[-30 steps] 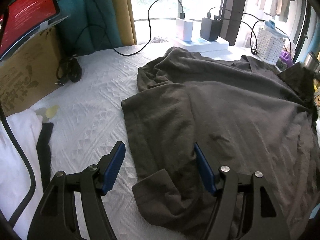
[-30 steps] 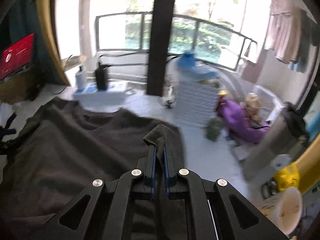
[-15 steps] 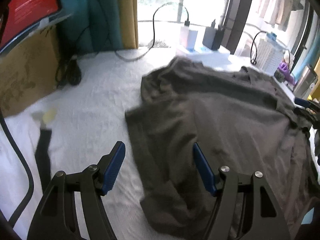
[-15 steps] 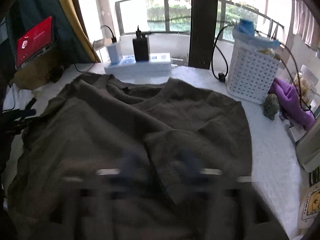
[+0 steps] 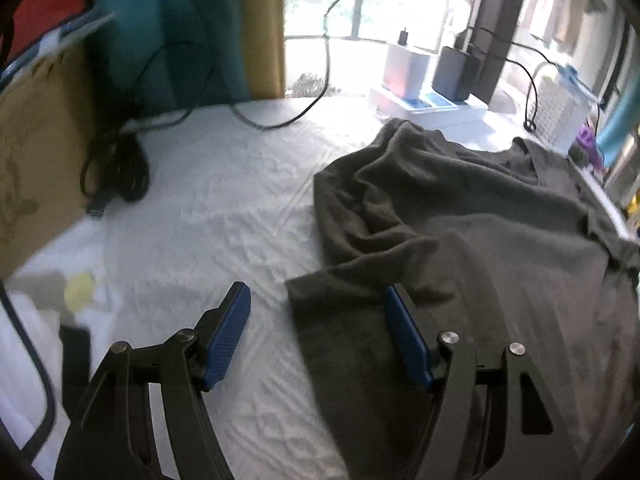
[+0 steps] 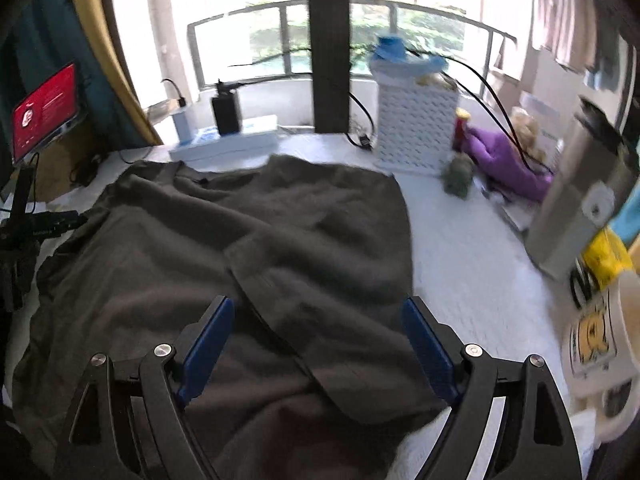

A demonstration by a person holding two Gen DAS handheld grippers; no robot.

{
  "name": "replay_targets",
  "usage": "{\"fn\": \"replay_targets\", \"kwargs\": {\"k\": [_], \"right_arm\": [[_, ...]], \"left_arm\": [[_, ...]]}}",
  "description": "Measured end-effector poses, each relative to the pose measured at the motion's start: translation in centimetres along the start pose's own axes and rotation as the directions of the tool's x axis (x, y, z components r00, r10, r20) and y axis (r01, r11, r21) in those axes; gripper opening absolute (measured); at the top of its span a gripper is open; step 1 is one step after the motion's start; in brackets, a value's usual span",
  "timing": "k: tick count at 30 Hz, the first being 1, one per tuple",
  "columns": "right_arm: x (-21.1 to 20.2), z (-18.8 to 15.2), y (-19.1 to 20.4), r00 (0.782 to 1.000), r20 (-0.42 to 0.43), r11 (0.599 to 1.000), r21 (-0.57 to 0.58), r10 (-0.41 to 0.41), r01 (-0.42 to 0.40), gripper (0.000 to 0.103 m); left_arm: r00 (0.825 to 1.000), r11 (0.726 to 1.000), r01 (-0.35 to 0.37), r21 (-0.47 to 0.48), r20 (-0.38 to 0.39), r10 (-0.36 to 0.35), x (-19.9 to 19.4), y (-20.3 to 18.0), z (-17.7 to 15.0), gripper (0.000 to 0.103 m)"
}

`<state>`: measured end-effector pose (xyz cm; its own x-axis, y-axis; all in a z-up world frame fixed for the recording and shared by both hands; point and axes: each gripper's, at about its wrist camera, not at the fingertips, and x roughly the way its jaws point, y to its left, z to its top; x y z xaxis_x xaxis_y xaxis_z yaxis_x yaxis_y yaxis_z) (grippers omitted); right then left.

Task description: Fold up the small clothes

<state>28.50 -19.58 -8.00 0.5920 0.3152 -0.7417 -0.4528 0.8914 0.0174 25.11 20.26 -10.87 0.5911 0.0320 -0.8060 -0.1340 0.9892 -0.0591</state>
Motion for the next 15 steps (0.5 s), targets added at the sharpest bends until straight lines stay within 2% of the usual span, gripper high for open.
{"fn": "replay_targets", "kwargs": {"k": [1, 2, 3, 5, 8, 15], "right_arm": [[0.0, -0.2, -0.1, 1.000, -0.002, 1.000, 0.004, -0.001, 0.001, 0.087], [0.0, -0.4, -0.1, 1.000, -0.003, 1.000, 0.006, -0.004, 0.004, 0.087], [0.0, -0.7, -0.2, 1.000, -0.006, 1.000, 0.008, -0.007, 0.007, 0.087], [0.1, -1.0, -0.2, 1.000, -0.010, 1.000, 0.013, -0.008, 0.009, 0.087], [0.1, -1.4, -0.2, 1.000, -0.014, 1.000, 0.017, -0.006, 0.006, 0.087], [0.3, -1.4, 0.1, 1.000, -0.017, 1.000, 0.005, 0.007, -0.007, 0.087]], "left_arm": [[1.000, 1.000, 0.003, 0.005, 0.003, -0.003, 0.0, -0.1, 0.0, 0.062], [1.000, 1.000, 0.009, 0.010, 0.010, -0.009, -0.2, -0.3, 0.0, 0.043], [1.000, 1.000, 0.019, 0.009, 0.009, -0.019, -0.3, -0.3, 0.0, 0.019], [0.999, 0.999, 0.037, -0.003, 0.001, -0.037, -0.7, -0.4, -0.1, 0.003], [0.999, 1.000, -0.023, -0.010, 0.039, 0.023, -2.2, -0.4, -0.7, 0.003], [0.985, 0.990, -0.086, -0.113, 0.137, 0.102, -7.5, 1.6, -2.1, 0.003]]}}
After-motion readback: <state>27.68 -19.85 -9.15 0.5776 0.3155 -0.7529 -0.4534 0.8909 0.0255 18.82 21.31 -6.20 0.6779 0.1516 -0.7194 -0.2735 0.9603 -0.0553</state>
